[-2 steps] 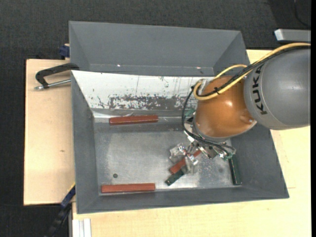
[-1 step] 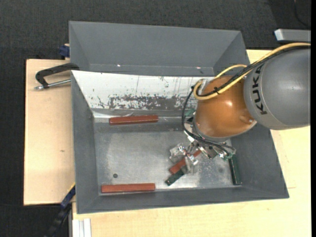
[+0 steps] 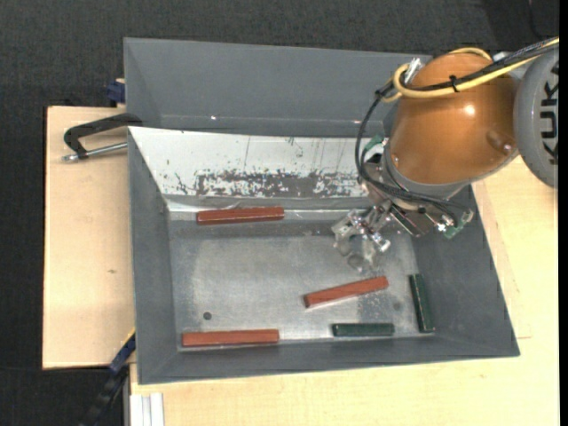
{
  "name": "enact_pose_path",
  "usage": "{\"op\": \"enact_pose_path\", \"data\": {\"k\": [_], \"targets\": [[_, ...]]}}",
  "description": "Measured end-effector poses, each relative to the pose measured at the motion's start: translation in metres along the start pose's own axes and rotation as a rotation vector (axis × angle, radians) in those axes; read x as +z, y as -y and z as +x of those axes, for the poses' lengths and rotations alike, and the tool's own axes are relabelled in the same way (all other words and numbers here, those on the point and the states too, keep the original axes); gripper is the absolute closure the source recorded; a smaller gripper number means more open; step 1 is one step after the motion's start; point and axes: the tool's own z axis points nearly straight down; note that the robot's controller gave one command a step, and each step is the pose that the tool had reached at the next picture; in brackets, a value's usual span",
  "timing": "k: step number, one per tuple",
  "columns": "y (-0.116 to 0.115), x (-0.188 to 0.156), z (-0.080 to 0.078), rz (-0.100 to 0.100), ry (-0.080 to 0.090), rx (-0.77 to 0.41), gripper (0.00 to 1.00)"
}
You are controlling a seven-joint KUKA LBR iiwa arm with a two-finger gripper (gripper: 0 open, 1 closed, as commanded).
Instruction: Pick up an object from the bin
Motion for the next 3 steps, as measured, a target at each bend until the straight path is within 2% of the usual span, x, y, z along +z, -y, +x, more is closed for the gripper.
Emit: {"op": "enact_pose_path", "data": {"k": [1,2,3], "targets": [[0.0,0.0,0.0,-0.001,-0.002,0.0,0.0],[0.0,0.001,0.0,-0.002,-0.002,0.0,0.0],[-0.001,0.036,0.003,0.003,0.003,-0.047,0.0]]}}
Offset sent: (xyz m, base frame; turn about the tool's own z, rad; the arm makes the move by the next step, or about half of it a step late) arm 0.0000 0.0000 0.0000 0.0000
